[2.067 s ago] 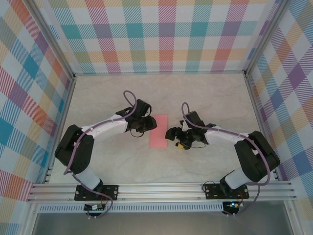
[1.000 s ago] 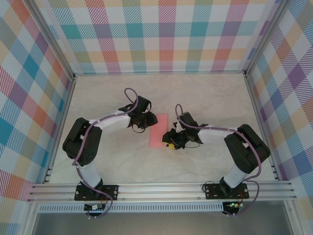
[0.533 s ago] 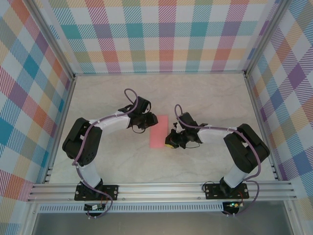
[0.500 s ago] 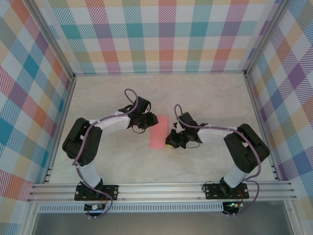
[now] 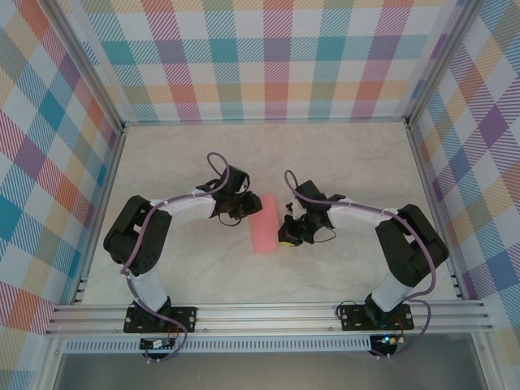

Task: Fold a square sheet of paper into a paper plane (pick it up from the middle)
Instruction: Third fold the triangle at the center of the table.

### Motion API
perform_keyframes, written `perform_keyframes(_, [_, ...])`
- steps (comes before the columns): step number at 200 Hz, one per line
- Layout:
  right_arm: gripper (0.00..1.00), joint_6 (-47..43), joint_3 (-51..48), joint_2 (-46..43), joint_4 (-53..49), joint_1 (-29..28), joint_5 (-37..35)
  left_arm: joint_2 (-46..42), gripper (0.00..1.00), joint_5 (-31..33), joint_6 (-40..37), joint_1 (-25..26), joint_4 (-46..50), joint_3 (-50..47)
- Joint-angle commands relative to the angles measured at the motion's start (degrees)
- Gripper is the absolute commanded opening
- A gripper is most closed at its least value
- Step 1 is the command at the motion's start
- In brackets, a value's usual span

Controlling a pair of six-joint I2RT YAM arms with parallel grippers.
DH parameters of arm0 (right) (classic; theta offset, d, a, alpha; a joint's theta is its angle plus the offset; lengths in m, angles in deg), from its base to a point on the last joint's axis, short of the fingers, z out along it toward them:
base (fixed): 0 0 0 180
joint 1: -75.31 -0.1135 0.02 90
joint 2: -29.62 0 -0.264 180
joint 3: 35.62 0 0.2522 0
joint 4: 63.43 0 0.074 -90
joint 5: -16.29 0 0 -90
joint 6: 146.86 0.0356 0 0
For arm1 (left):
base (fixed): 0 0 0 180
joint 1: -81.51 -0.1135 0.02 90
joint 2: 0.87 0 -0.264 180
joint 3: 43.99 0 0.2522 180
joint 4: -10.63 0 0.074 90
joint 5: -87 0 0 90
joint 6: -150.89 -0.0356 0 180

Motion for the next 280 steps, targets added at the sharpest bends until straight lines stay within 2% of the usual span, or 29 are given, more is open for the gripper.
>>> perform_keyframes(1, [0.12,-1.1,1.1,0.5,-0.8,0.2,1.5,1.8,0.24,1.3,-0.5,-0.7,-0.7,-0.6])
perform_keyframes(12, [0.2,-0.2,0.3,-0.4,1.1,0.2,1.5,2.5,0.23,1.7,0.0,-0.7,-1.2,-0.7])
perform_keyframes(24, [0.23,1.0,-0.2,-1.3,2.9,0.2,1.5,3.2,0.22,1.8,0.3,-0.7,-1.5,-0.8])
perform_keyframes(51, [0.23,3.1,-0.8,-2.1,5.4,0.2,1.6,4.1,0.21,1.7,0.9,-0.7,-2.1,-1.1])
perform_keyframes(101, [0.17,4.7,-1.4,-2.2,5.3,0.2,1.2,4.5,0.2,2.1,1.0,-0.7,-1.9,-1.3])
perform_keyframes(172, [0.24,9.0,-3.5,-0.3,7.7,0.1,2.9,5.0,0.2,1.9,1.4,-0.7,-2.2,-1.5])
perform_keyframes(211, [0.19,11.5,-5.4,-0.6,10.1,0.0,3.2,5.1,0.2,2.0,1.4,-0.7,-2.1,-1.6])
perform_keyframes(242, [0.1,12.2,-5.6,-1.5,10.9,-0.1,3.0,5.1,0.19,2.0,1.4,-0.7,-2.3,-1.9])
perform_keyframes(280, [0.09,12.3,-4.1,-0.7,14.5,-0.6,3.6,5.3,0.19,2.0,1.4,-0.7,-2.4,-2.3])
